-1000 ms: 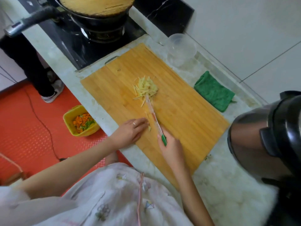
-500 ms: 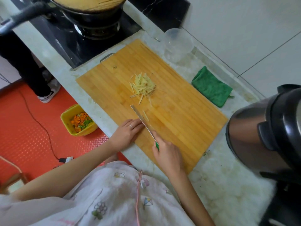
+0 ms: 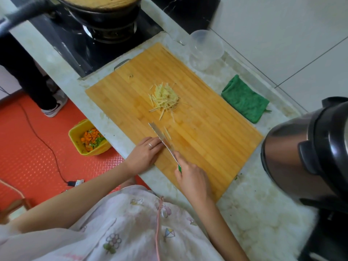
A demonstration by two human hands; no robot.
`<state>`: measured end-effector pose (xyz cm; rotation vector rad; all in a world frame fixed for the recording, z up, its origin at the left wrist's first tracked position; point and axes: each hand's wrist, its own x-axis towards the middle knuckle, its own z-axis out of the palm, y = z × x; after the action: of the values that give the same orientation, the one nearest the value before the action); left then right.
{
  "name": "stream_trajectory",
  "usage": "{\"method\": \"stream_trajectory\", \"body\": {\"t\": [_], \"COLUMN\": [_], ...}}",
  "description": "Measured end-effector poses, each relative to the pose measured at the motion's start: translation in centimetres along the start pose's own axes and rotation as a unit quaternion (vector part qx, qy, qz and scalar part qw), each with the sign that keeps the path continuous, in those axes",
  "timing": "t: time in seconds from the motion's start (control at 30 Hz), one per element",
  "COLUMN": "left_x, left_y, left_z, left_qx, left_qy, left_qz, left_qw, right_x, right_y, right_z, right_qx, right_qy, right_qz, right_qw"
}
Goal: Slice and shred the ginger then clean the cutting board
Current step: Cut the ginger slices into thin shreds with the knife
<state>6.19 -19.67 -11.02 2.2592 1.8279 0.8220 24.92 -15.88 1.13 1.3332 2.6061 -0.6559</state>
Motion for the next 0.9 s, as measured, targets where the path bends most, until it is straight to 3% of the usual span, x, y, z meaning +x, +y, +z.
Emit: {"method": "stream_trajectory", "body": {"t": [0.3, 0.9], "left_x": [0.1, -0.2], "left_y": [-0.7, -0.6], "left_z": [-0.3, 0.3], "left_qx": [-0.028, -0.033], "left_qy": [-0.039, -0.006], "left_qz": [0.008, 0.003], "left_qw": [0.999, 0.999], "right_x": [1.5, -0.9], "right_y": [-0.4, -0.6], "right_z": [-0.2, -0.7], "right_qx": [0.056, 0.018], "right_qy": [-0.015, -0.026], "right_qz": [0.05, 0.054], "right_qw": [0.997, 0.998]}}
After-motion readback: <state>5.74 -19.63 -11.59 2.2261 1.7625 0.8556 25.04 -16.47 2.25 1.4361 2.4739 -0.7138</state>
